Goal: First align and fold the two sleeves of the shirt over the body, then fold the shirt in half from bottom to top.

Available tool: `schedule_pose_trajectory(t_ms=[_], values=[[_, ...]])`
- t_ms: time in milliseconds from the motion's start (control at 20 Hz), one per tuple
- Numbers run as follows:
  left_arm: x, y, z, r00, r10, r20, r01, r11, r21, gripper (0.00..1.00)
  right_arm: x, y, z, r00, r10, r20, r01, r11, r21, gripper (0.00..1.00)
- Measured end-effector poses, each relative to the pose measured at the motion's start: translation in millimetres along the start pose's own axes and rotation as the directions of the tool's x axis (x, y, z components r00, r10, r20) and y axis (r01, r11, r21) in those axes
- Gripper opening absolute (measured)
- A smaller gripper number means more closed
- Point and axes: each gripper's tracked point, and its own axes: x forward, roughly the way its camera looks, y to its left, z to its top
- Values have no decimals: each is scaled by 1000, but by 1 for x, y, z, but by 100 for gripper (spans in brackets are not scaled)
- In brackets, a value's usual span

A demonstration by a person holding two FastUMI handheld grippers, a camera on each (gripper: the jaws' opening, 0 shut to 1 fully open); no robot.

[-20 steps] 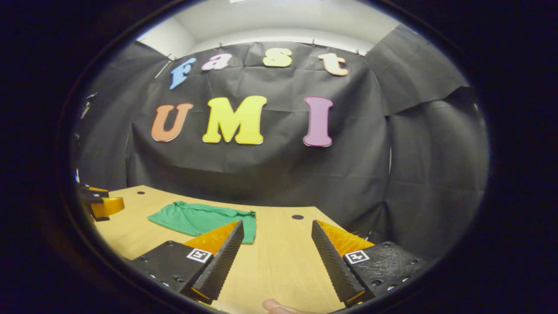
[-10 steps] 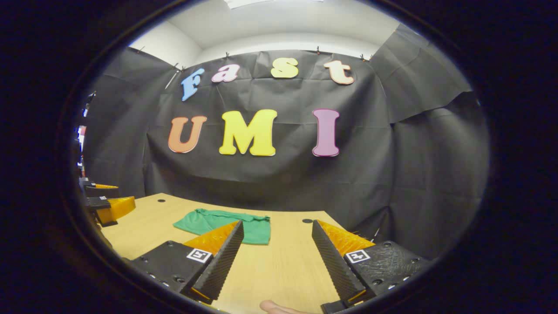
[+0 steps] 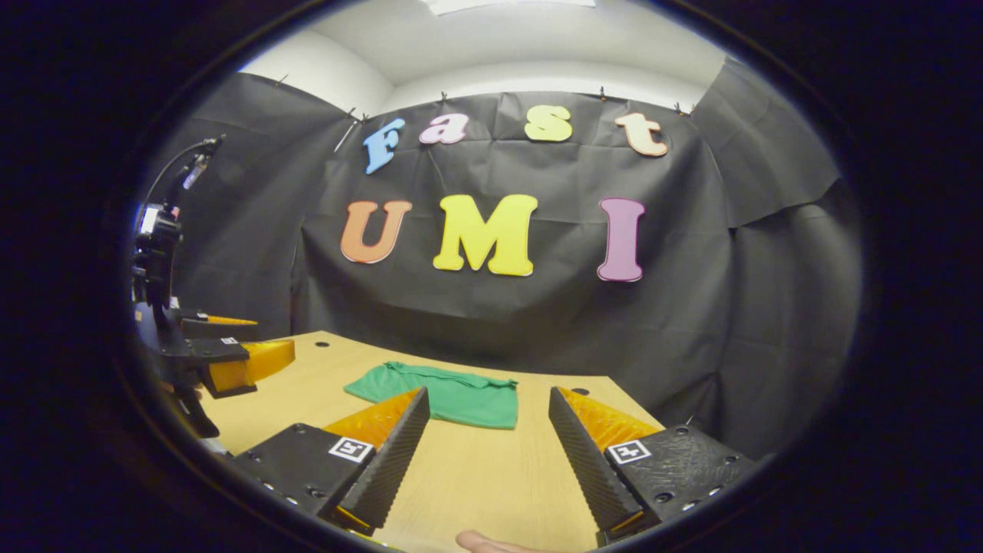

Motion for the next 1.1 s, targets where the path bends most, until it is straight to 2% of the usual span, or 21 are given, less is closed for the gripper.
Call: schedule_pose_trajectory(t_ms=[250, 450, 500, 1100], values=[[1, -1, -1, 1000, 1, 1, -1, 1000, -19, 100, -1, 21, -4, 998, 67, -19, -67, 998, 15, 95], [1, -4, -1, 1000, -1, 2, 1, 1000, -22, 100, -2, 17, -4, 998, 58, -13, -57, 998, 8, 97], [0, -4, -1, 1000, -3, 3, 3, 1000, -21, 100, -2, 16, -3, 998, 58, -11, -58, 998, 16, 95], [3, -6, -5, 1000, -3, -11, 3, 1000, -9, 100, 6, 7, -7, 999, 37, -13, -37, 998, 41, 95]])
